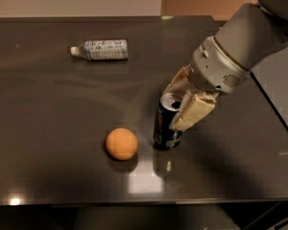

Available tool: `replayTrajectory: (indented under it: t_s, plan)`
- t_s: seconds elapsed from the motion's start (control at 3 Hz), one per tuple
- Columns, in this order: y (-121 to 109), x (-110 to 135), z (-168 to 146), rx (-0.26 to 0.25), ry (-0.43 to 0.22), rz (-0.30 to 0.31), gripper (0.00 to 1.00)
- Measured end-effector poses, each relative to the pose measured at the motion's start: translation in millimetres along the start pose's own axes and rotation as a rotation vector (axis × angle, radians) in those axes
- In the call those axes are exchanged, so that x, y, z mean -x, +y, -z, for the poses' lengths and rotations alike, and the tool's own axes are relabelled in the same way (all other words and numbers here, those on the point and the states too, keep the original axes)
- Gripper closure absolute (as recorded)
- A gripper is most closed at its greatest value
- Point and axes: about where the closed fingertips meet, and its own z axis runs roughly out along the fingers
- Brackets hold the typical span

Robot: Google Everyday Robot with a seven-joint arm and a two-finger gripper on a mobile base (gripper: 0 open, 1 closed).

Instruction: Move pepsi can near orange

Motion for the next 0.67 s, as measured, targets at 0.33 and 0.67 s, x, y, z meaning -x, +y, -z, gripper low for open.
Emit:
replayTrajectory:
  t_s: [0.33, 0.67]
  plan:
    - [9.4, 1.2, -9.2, 0.019, 0.002, 0.024, 0.35]
    - [16.2, 2.3, -16.0, 0.042, -0.003, 0.045, 0.12]
